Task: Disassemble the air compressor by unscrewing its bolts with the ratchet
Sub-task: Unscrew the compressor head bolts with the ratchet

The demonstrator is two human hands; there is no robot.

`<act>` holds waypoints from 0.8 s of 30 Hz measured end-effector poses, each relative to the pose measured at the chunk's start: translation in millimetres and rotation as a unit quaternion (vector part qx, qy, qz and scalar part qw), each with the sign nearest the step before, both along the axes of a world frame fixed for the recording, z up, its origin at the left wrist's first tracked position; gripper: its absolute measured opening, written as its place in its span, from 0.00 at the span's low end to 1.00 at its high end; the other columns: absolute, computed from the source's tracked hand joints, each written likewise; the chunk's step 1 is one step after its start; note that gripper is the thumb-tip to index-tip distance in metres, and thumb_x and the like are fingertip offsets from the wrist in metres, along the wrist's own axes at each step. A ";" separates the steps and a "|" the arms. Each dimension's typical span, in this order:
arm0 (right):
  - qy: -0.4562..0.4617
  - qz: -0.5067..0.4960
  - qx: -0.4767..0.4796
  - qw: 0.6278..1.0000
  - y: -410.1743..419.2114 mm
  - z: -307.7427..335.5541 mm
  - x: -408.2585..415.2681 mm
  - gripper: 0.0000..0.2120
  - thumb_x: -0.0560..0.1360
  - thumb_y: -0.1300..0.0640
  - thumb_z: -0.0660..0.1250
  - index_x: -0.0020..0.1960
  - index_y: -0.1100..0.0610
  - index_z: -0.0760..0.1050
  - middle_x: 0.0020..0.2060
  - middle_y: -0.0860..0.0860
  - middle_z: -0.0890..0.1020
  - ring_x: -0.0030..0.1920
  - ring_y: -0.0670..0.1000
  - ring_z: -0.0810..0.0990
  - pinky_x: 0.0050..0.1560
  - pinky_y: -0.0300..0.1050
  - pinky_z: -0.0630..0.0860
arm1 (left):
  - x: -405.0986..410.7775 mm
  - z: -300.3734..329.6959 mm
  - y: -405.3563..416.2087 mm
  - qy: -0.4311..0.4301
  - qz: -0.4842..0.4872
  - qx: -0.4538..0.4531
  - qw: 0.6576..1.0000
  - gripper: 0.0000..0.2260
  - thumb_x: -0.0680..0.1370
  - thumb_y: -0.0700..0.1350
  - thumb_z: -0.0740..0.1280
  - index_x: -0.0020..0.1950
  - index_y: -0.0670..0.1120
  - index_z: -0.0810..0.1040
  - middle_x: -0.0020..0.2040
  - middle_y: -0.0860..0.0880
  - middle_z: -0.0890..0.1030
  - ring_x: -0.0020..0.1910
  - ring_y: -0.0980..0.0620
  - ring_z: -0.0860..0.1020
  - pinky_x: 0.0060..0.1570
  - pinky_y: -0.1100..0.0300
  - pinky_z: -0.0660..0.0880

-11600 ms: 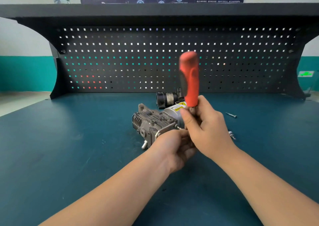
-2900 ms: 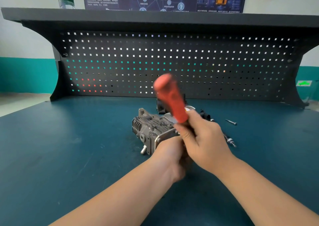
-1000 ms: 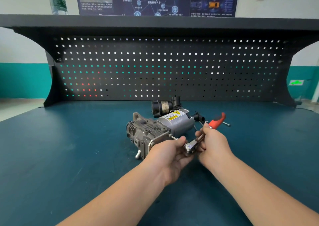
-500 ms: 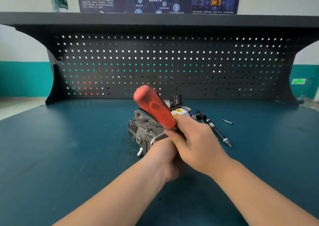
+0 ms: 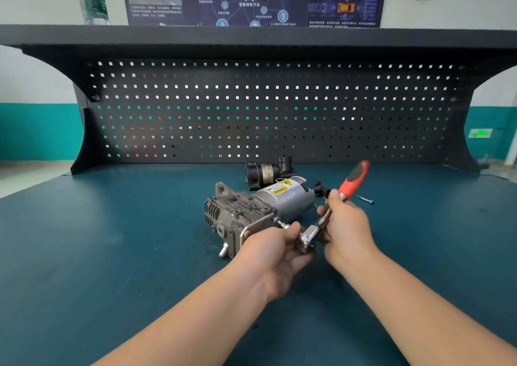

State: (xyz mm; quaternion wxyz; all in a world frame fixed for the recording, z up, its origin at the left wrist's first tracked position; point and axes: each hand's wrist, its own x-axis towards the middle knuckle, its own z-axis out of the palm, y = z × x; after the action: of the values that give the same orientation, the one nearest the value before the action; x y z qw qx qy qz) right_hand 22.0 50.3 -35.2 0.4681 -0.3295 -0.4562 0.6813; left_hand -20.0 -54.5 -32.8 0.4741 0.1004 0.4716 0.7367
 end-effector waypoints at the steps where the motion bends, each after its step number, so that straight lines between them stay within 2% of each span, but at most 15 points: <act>1: 0.006 0.019 -0.064 0.998 1.3 -2.2 -0.9 0.13 0.81 0.53 0.59 0.39 0.55 0.69 0.29 0.50 0.73 0.16 0.42 0.66 0.19 0.32 0.60 | 0.2 -0.1 0.0 -0.001 0.000 -0.003 1.000 0.05 0.79 0.36 0.62 0.47 0.36 0.76 0.41 0.40 0.79 0.38 0.47 0.78 0.40 0.55 0.77; 4: 0.022 0.053 -0.150 0.987 1.7 -7.6 -2.5 0.14 0.81 0.55 0.58 0.38 0.57 0.67 0.30 0.51 0.72 0.11 0.43 0.61 0.16 0.28 0.56 | 0.6 -0.5 -0.2 -0.004 0.004 -0.010 1.000 0.05 0.79 0.36 0.62 0.45 0.36 0.76 0.40 0.39 0.80 0.40 0.45 0.79 0.40 0.54 0.77; 7: 0.046 0.043 -0.135 0.989 -1.5 -5.3 -1.3 0.14 0.81 0.54 0.59 0.38 0.57 0.68 0.30 0.52 0.72 0.12 0.42 0.62 0.16 0.29 0.58 | 1.1 0.6 -1.1 0.000 0.012 -0.015 1.000 0.05 0.78 0.35 0.63 0.44 0.36 0.75 0.40 0.39 0.80 0.38 0.46 0.79 0.39 0.55 0.77; 9: 0.051 0.020 -0.058 0.997 -4.5 -2.5 0.1 0.13 0.81 0.53 0.59 0.39 0.56 0.69 0.29 0.50 0.73 0.16 0.42 0.67 0.19 0.33 0.62 | 1.4 1.3 -1.8 0.000 0.015 -0.011 1.000 0.04 0.78 0.36 0.63 0.46 0.37 0.76 0.41 0.39 0.80 0.38 0.46 0.78 0.39 0.55 0.77; 12: 0.014 -0.031 0.152 0.988 -11.8 2.1 3.4 0.14 0.80 0.51 0.59 0.37 0.53 0.69 0.26 0.44 0.74 0.27 0.44 0.70 0.33 0.41 0.65 | 4.1 1.3 -3.2 0.001 0.018 -0.002 1.000 0.04 0.77 0.37 0.65 0.46 0.36 0.77 0.39 0.40 0.80 0.36 0.46 0.78 0.36 0.56 0.79; 14: 0.002 -0.046 0.302 0.952 -20.3 5.7 7.3 0.13 0.80 0.51 0.59 0.38 0.53 0.68 0.26 0.43 0.73 0.29 0.44 0.70 0.34 0.40 0.67 | 6.2 2.3 -4.0 0.001 0.017 0.003 1.000 0.04 0.77 0.38 0.66 0.45 0.37 0.77 0.36 0.41 0.80 0.34 0.47 0.79 0.34 0.57 0.80; 16: -0.003 -0.026 0.440 0.898 -30.5 7.3 11.9 0.11 0.79 0.51 0.60 0.39 0.52 0.68 0.27 0.45 0.73 0.31 0.45 0.71 0.35 0.41 0.68 | 6.6 3.2 -5.1 0.003 0.012 0.012 1.000 0.04 0.77 0.38 0.66 0.46 0.37 0.78 0.32 0.43 0.80 0.31 0.49 0.78 0.31 0.59 0.80; 18: -0.025 -0.014 0.599 0.800 -39.9 9.8 17.0 0.06 0.77 0.52 0.62 0.41 0.51 0.70 0.29 0.44 0.72 0.31 0.46 0.71 0.34 0.41 0.68 | 4.9 3.3 -8.0 0.008 -0.011 0.031 0.999 0.07 0.79 0.39 0.63 0.44 0.41 0.78 0.33 0.46 0.81 0.32 0.52 0.79 0.33 0.61 0.80; 20: -0.047 -0.023 0.740 0.671 -45.9 10.2 17.4 0.08 0.76 0.54 0.62 0.43 0.58 0.75 0.31 0.46 0.74 0.33 0.47 0.69 0.33 0.39 0.65 | 1.8 2.2 -10.8 0.009 -0.031 0.054 0.998 0.12 0.82 0.42 0.55 0.41 0.46 0.74 0.29 0.53 0.81 0.29 0.58 0.79 0.32 0.65 0.78; 21: -0.053 -0.026 0.772 0.633 -46.5 9.4 16.2 0.10 0.76 0.55 0.61 0.42 0.61 0.75 0.31 0.48 0.74 0.33 0.48 0.69 0.32 0.39 0.65 | 1.0 2.2 -11.9 0.006 -0.027 0.062 0.998 0.14 0.83 0.43 0.52 0.41 0.48 0.72 0.26 0.55 0.80 0.26 0.60 0.79 0.29 0.67 0.77; 22: -0.056 -0.029 0.774 0.630 -46.8 9.1 15.4 0.11 0.76 0.55 0.61 0.42 0.62 0.76 0.31 0.48 0.75 0.33 0.49 0.69 0.31 0.40 0.66 | 1.0 2.2 -12.6 0.000 -0.023 0.067 0.997 0.15 0.83 0.43 0.52 0.40 0.48 0.73 0.26 0.55 0.80 0.25 0.60 0.78 0.27 0.68 0.76; 23: -0.056 -0.027 0.752 0.656 -46.5 8.9 15.3 0.11 0.76 0.54 0.61 0.42 0.60 0.75 0.31 0.47 0.74 0.33 0.50 0.70 0.31 0.41 0.66 | 1.1 2.0 -12.1 -0.004 -0.023 0.069 0.997 0.15 0.82 0.42 0.54 0.39 0.47 0.75 0.28 0.53 0.81 0.27 0.59 0.79 0.27 0.67 0.77; 24: -0.055 -0.020 0.710 0.701 -45.3 8.7 15.6 0.09 0.76 0.52 0.61 0.42 0.55 0.73 0.30 0.45 0.73 0.32 0.49 0.71 0.32 0.43 0.67 | 2.3 3.0 -11.2 -0.010 -0.024 0.063 0.998 0.14 0.81 0.40 0.56 0.39 0.45 0.77 0.31 0.50 0.82 0.29 0.56 0.80 0.29 0.65 0.78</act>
State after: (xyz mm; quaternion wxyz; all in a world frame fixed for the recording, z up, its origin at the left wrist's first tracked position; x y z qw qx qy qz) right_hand 37.6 5.0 -26.5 0.5510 0.0543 -0.8231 0.1260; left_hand -17.7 -65.7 -29.8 0.4895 0.1339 0.4165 0.7543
